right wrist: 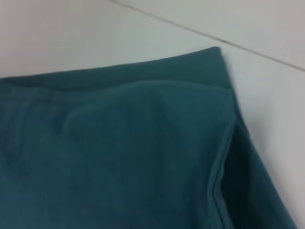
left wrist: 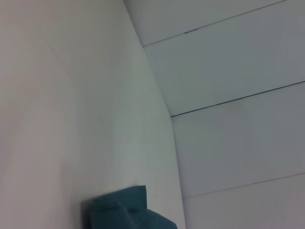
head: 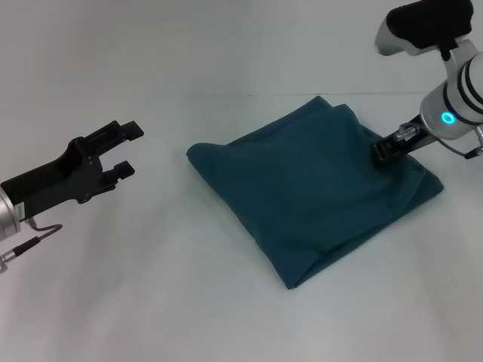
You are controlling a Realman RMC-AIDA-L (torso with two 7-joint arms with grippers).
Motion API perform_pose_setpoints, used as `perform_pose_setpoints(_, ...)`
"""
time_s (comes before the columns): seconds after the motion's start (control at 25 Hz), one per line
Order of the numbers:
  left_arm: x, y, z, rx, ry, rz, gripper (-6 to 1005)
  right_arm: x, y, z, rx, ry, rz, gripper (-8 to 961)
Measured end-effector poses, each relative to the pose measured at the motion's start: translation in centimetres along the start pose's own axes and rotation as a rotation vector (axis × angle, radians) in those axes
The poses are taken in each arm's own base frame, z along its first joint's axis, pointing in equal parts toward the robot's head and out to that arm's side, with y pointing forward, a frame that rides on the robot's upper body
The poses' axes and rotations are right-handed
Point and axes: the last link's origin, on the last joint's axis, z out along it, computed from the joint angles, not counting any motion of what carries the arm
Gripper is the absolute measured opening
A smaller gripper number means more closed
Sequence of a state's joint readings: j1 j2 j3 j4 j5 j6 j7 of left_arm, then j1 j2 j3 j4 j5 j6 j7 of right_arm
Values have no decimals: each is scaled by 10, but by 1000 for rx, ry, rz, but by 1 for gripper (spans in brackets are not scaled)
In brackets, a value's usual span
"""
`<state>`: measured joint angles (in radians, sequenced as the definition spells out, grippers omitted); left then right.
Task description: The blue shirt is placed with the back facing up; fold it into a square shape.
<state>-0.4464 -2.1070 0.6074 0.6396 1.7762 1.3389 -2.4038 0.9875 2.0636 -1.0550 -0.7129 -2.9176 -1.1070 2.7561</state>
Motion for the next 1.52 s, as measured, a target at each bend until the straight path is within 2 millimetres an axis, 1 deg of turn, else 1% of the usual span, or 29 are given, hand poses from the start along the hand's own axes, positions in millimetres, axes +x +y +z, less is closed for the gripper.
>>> perform_pose_setpoints(0.28, -1, 1, 2, -6, -2, 0, 933, 2, -16, -2, 43, 0, 50, 256)
perform_pose_setpoints(0.44, -1, 3, 4, -18, -7, -1, 934, 8, -38, 0, 84, 10, 111, 337)
perform_pose_setpoints(0.56, -1, 4, 4, -24, -5, 0, 934, 10, -51, -3, 101, 6, 164, 337)
perform_pose_setpoints(0.72, -1, 4, 3, -24, -4, -1, 934, 5, -65, -23, 70, -50, 249, 338)
perform_pose_setpoints(0.8, -2, 3, 2, -23, -4, -2, 934, 1, -66, -36, 17, -88, 281, 338)
perform_pose_setpoints(0.88, -3, 4, 1, -24, -24, 7, 934, -1, -66, -46, -78, -122, 315, 338)
perform_pose_setpoints(0.96, -6, 5, 0, -27, -57, 16, 934, -3, -69, -60, -242, -175, 376, 339)
perform_pose_setpoints(1.04, -11, 6, -1, -28, -98, 16, 934, 0, -78, -73, -399, -233, 433, 339)
perform_pose_setpoints(1.08, -13, 7, -2, -27, -117, 12, 934, 3, -84, -80, -473, -261, 460, 339)
perform_pose_setpoints(1.16, -18, 8, -3, -24, -168, 2, 934, 12, -98, -90, -536, -297, 504, 365)
perform_pose_setpoints(1.28, -30, 12, -4, -17, -276, -18, 933, 35, -127, -104, -576, -364, 603, 405)
perform_pose_setpoints(1.32, -35, 13, -3, -7, -316, -23, 933, 46, -139, -109, -583, -404, 652, 481)
perform_pose_setpoints(1.4, -42, 14, 1, 24, -374, -35, 933, 63, -155, -117, -603, -467, 719, 634)
perform_pose_setpoints(1.52, -52, 12, 10, 54, -408, -64, 933, 85, -169, -126, -622, -508, 772, 749)
